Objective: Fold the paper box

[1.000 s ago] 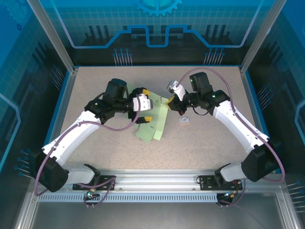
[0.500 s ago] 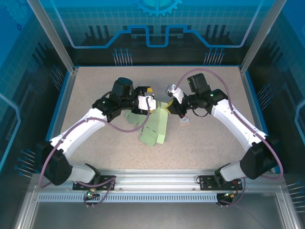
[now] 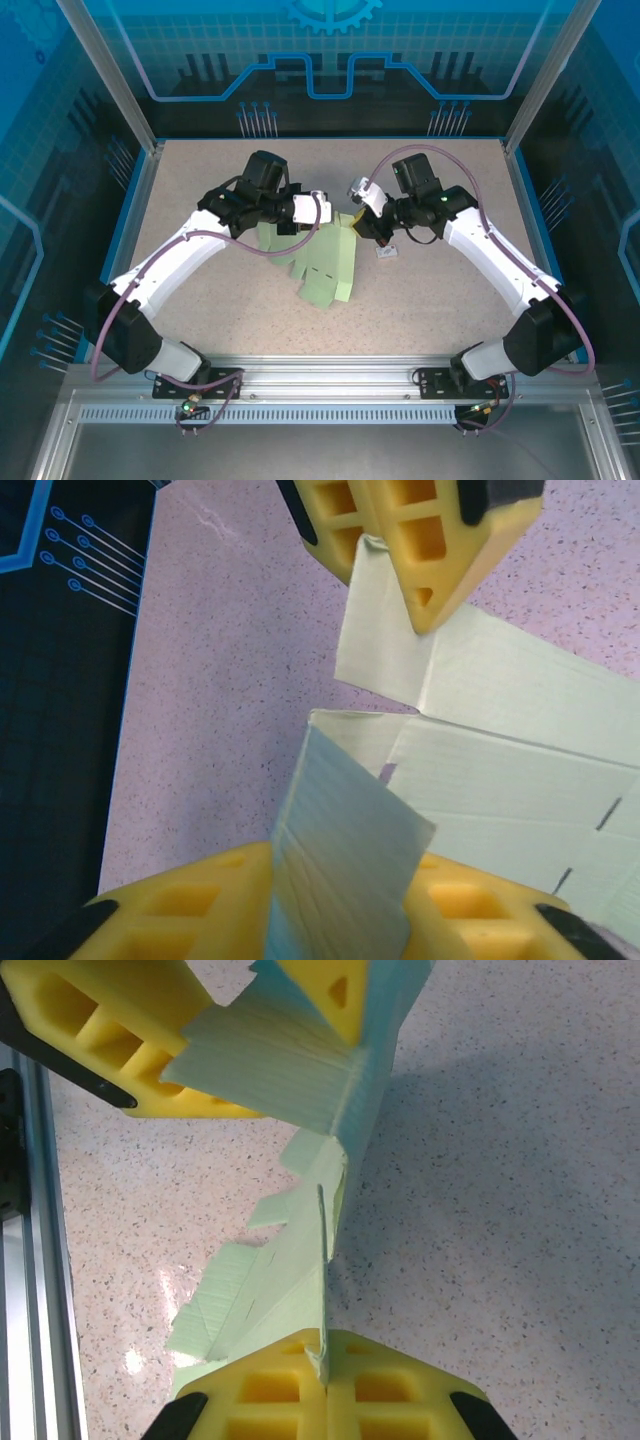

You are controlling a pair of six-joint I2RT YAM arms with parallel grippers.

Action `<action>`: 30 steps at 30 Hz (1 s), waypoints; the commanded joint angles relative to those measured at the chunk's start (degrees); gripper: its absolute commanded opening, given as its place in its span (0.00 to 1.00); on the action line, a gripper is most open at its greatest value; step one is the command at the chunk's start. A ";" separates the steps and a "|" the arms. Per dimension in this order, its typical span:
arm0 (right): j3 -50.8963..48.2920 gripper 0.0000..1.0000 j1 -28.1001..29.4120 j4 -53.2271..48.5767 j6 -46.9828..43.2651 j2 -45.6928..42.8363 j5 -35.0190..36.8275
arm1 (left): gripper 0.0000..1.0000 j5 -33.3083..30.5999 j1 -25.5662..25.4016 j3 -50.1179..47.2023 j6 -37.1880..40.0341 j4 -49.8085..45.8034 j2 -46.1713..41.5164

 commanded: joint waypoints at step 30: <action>-19.90 0.75 -10.28 37.15 11.70 -11.49 -16.29 | 0.00 2.31 6.38 0.94 -25.90 -3.06 -10.66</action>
